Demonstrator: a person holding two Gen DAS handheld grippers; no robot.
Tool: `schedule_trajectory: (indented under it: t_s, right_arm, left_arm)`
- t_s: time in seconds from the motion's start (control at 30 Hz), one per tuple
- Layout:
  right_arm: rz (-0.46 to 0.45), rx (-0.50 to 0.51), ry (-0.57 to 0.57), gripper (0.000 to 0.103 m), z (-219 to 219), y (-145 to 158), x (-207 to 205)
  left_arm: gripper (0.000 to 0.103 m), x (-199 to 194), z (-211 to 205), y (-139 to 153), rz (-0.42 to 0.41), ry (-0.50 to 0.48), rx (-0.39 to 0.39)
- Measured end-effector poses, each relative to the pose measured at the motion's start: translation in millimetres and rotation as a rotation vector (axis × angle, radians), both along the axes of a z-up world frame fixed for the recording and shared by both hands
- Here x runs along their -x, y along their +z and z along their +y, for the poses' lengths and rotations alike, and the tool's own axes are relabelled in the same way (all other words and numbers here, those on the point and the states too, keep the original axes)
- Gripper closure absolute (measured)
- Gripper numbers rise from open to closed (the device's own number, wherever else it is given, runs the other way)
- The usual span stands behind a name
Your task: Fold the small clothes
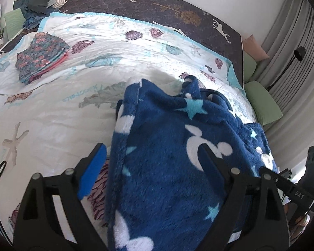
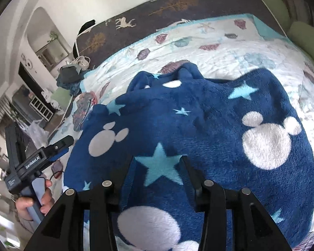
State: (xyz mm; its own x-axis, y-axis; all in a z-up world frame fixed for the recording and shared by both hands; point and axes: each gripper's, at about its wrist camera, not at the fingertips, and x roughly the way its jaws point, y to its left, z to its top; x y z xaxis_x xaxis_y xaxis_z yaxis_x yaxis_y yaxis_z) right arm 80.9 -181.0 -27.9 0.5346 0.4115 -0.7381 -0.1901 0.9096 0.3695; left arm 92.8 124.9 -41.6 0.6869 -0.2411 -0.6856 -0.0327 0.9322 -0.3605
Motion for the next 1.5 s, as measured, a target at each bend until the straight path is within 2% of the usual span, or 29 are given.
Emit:
schedule_trajectory:
  t_s: [0.13, 0.23, 0.3, 0.37, 0.43, 0.6, 0.67, 0.7, 0.73, 0.77, 0.83, 0.9, 1.03, 1.17, 1.27, 1.5]
  right_arm:
    - [0.011, 0.041, 0.045, 0.057, 16.9, -4.8, 4.0]
    - [0.058, 0.059, 0.04, 0.052, 19.8, -19.4, 2.9]
    - [0.081, 0.071, 0.042, 0.051, 20.4, -29.7, 1.2]
    - [0.078, 0.057, 0.044, 0.05, 18.9, -35.6, 0.2]
    - [0.082, 0.062, 0.047, 0.05, 19.6, -36.5, -0.7]
    - [0.081, 0.068, 0.04, 0.049, 20.5, -28.6, 1.1]
    - [0.065, 0.03, 0.04, 0.049, 18.9, -17.8, 3.5]
    - [0.047, 0.01, 0.048, 0.049, 18.6, -12.2, 4.4]
    - [0.028, 0.004, 0.064, 0.049, 19.6, -7.0, 5.2]
    - [0.025, 0.021, 0.074, 0.049, 21.8, -6.4, 4.3]
    - [0.08, 0.088, 0.07, 0.049, 27.3, -20.3, -3.6]
    - [0.117, 0.068, 0.059, 0.049, 24.6, -40.2, -10.0]
    - [0.076, 0.044, 0.064, 0.049, 20.5, -38.6, -5.4]
    - [0.065, -0.064, 0.07, 0.048, 0.5, -34.3, 0.9]
    - [0.069, -0.133, 0.072, 0.048, -17.4, -32.4, 3.6]
    - [0.032, -0.185, 0.047, 0.048, -46.8, -21.5, 15.1]
  left_arm:
    - [0.014, 5.5, 7.7, -7.4, 0.012, 0.014, -0.01]
    - [0.014, 12.1, 23.2, -22.6, 0.023, 0.027, 0.027]
    - [0.014, 12.3, 29.6, -36.9, 0.066, 0.018, 0.05]
    - [0.014, 10.7, 36.9, -52.0, 0.105, 0.003, 0.118]
    - [0.014, 12.7, 44.0, -57.4, 0.091, 0.001, 0.192]
    - [0.015, 8.5, 35.6, -54.7, 0.105, -0.08, 0.207]
    - [0.024, 6.6, 31.7, -54.2, 0.107, -0.111, 0.232]
    - [0.037, 5.6, 29.3, -54.9, 0.112, -0.133, 0.257]
    - [0.055, 4.2, 28.2, -56.1, 0.118, -0.152, 0.292]
    - [0.056, 3.1, 27.7, -56.2, 0.127, -0.155, 0.323]
    - [0.07, 4.4, 25.7, -48.5, 0.114, -0.142, 0.312]
    - [0.073, 8.0, 19.3, -30.6, 0.076, -0.147, 0.273]
    - [0.075, 11.3, -6.5, 13.0, 0.0, -0.194, 0.201]
    - [0.077, 15.6, -39.3, 45.0, -0.063, -0.249, 0.136]
    - [0.077, 14.6, -67.7, 60.7, -0.095, -0.303, 0.122]
    - [0.079, -2.4, -143.9, 78.1, -0.11, -0.443, 0.038]
